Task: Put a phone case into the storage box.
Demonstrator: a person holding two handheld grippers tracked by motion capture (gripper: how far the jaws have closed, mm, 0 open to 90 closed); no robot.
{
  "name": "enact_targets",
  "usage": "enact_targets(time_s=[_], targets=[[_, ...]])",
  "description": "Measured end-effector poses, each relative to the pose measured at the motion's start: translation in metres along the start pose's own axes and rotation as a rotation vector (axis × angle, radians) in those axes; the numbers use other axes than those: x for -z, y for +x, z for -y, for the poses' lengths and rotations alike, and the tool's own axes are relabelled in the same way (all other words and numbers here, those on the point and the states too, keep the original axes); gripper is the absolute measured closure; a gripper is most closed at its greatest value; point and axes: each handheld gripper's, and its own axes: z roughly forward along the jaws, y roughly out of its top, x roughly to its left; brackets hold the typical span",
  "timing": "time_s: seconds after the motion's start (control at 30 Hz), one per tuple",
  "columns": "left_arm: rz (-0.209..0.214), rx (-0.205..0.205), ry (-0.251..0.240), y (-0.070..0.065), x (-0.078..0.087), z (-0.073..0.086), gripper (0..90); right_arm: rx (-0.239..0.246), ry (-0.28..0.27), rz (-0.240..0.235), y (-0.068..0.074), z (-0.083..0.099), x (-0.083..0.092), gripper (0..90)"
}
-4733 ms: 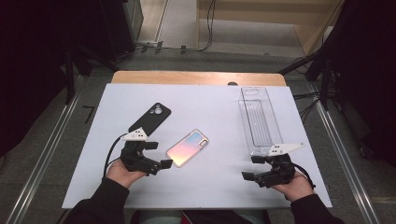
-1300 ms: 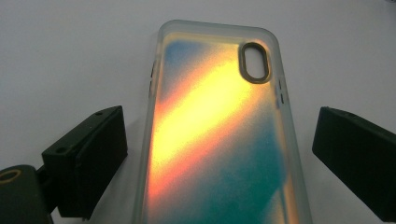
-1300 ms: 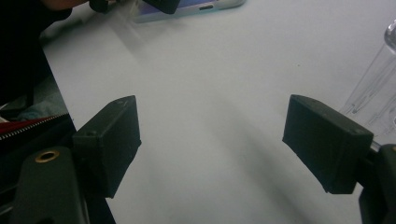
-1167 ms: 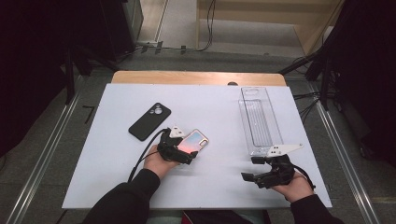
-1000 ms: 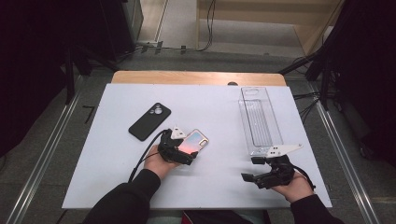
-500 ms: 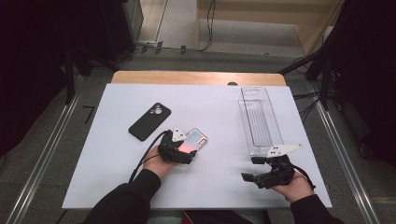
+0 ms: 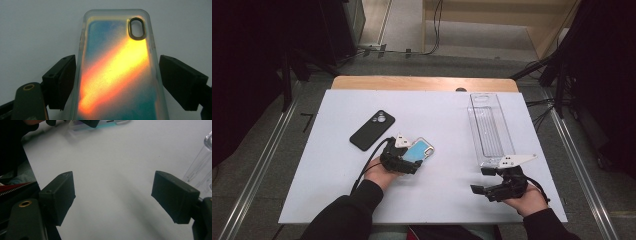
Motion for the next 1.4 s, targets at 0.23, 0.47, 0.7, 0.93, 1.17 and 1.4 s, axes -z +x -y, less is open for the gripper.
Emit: enact_targets(time_s=[0.23, 0.47, 0.7, 0.93, 1.17, 1.4], targets=[[0.029, 0.01, -0.01, 0.0, 0.008, -0.006, 17.4, 0.001, 0.0, -0.003, 0.001, -0.001, 0.0, 17.0], [0.075, 0.037, -0.036, 0.002, 0.023, -0.014, 17.4, 0.001, -0.008, -0.005, 0.002, -0.001, 0.001, 17.0], [0.106, 0.069, -0.041, 0.005, 0.04, -0.015, 17.4, 0.012, -0.02, 0.0, 0.003, -0.002, 0.002, 17.1], [0.138, 0.065, -0.053, 0.0, 0.055, -0.015, 17.4, -0.003, -0.042, 0.014, 0.007, -0.004, 0.0, 17.0], [0.171, 0.088, -0.073, -0.004, 0.069, -0.012, 17.4, -0.031, -0.087, 0.008, 0.009, -0.009, 0.002, 17.0], [0.163, 0.117, -0.083, -0.009, 0.07, -0.004, 17.3, -0.053, -0.116, 0.002, 0.015, -0.021, -0.002, 17.0]])
